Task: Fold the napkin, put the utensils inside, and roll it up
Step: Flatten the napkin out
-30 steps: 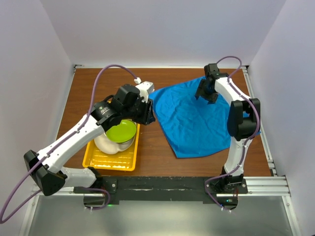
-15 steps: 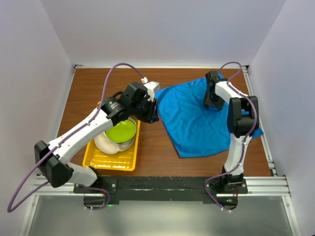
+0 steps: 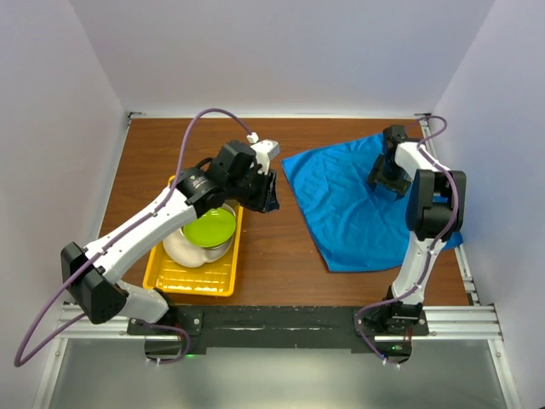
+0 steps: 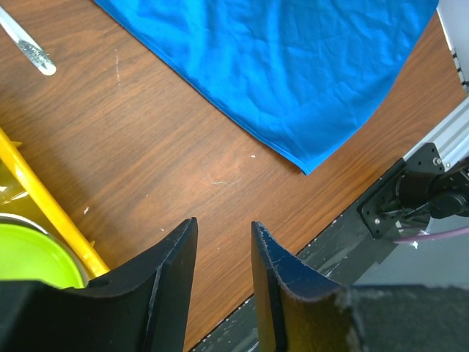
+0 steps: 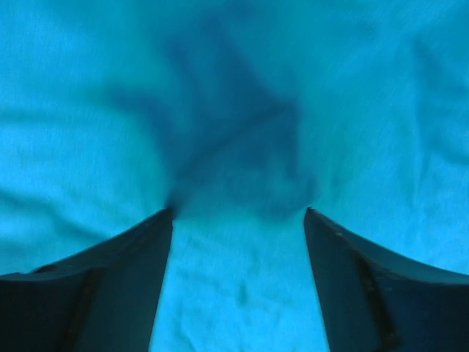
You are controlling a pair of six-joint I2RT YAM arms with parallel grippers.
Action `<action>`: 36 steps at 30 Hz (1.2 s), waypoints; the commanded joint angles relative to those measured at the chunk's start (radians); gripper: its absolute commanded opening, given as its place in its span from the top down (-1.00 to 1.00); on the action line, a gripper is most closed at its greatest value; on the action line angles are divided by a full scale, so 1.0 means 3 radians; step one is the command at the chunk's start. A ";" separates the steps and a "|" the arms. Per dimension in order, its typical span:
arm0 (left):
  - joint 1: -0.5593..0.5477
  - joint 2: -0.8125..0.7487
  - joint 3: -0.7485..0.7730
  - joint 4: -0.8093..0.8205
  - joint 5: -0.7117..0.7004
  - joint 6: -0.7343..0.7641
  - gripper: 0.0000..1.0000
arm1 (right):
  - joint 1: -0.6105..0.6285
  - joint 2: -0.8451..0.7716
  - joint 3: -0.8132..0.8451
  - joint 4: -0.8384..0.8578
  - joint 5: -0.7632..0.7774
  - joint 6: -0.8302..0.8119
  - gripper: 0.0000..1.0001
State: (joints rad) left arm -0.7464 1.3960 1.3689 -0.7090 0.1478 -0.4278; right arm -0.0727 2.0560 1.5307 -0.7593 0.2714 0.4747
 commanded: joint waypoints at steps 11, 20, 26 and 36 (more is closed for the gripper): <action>0.0018 -0.0583 -0.0646 0.0538 0.0356 -0.0016 0.18 | 0.1815 -0.2302 -0.1624 -0.0965 -0.0552 0.0845 -0.61; 0.0018 -0.0614 -0.0743 0.0558 0.0438 -0.0031 0.17 | 0.3181 -0.2998 -0.2187 -0.0997 -0.0808 0.1710 -0.67; 0.0018 -0.0650 -0.0667 0.0410 0.0387 -0.0006 0.17 | 0.3667 -0.2656 -0.2244 -0.0752 -0.0726 0.1808 -0.71; 0.0018 -0.0696 -0.0636 0.0302 0.0284 0.0046 0.16 | 0.3607 -0.2195 -0.2049 -0.1228 0.0241 0.2166 -0.82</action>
State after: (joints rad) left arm -0.7464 1.2125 1.1477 -0.6220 0.2447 -0.4297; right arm 1.0367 1.4006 0.8818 -1.0512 0.1772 1.0416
